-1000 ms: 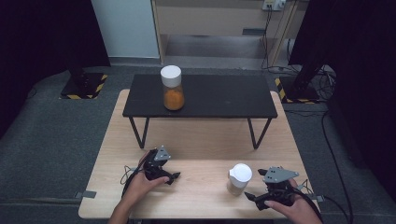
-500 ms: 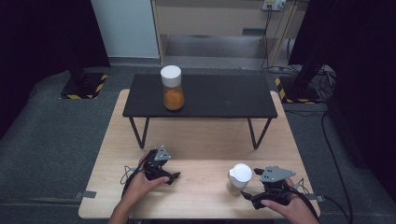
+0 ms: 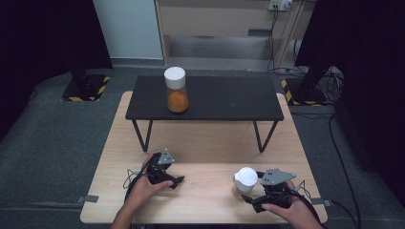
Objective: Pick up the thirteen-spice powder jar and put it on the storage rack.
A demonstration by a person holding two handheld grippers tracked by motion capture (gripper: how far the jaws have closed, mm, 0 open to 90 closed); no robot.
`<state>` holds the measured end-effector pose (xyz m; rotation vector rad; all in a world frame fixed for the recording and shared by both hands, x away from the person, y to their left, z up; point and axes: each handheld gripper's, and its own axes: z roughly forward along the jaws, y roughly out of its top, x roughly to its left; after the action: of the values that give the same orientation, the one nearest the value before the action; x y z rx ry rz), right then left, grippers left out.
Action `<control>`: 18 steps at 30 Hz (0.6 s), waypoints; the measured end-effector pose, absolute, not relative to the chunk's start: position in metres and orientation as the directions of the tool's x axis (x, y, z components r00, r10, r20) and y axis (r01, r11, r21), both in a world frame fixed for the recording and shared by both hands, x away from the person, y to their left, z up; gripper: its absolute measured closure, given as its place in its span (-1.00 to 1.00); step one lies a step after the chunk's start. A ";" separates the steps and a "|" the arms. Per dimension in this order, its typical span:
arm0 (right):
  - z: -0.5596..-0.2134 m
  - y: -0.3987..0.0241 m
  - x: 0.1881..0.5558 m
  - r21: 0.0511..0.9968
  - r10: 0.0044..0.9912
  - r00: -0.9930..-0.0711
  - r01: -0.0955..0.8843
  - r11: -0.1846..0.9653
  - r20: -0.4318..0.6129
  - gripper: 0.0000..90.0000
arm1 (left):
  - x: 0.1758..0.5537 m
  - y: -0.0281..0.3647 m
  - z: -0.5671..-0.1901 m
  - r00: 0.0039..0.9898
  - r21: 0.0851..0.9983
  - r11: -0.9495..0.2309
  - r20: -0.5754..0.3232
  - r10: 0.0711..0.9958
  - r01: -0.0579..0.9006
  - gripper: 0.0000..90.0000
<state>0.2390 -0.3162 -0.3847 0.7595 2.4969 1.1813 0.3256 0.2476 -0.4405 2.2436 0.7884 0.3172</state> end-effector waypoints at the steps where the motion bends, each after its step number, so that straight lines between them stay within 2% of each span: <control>1: -0.385 -0.315 0.240 0.778 0.568 -0.823 0.342 0.527 -0.023 -0.84 | 0.326 0.248 -0.440 0.782 0.708 -0.549 -0.007 0.623 0.444 -1.00; 11: -0.389 -0.303 0.248 0.774 0.559 -0.829 0.339 0.535 -0.024 -0.69 | 0.326 0.248 -0.440 0.782 0.708 -0.549 -0.007 0.623 0.444 -1.00; 18: -0.391 -0.299 0.249 0.777 0.559 -0.829 0.334 0.534 -0.028 -0.47 | 0.326 0.248 -0.440 0.782 0.708 -0.549 -0.007 0.623 0.444 -1.00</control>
<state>0.2493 -0.2993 -0.3907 0.7463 2.5012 1.1799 0.3256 0.2476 -0.4405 2.2435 0.7886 0.3173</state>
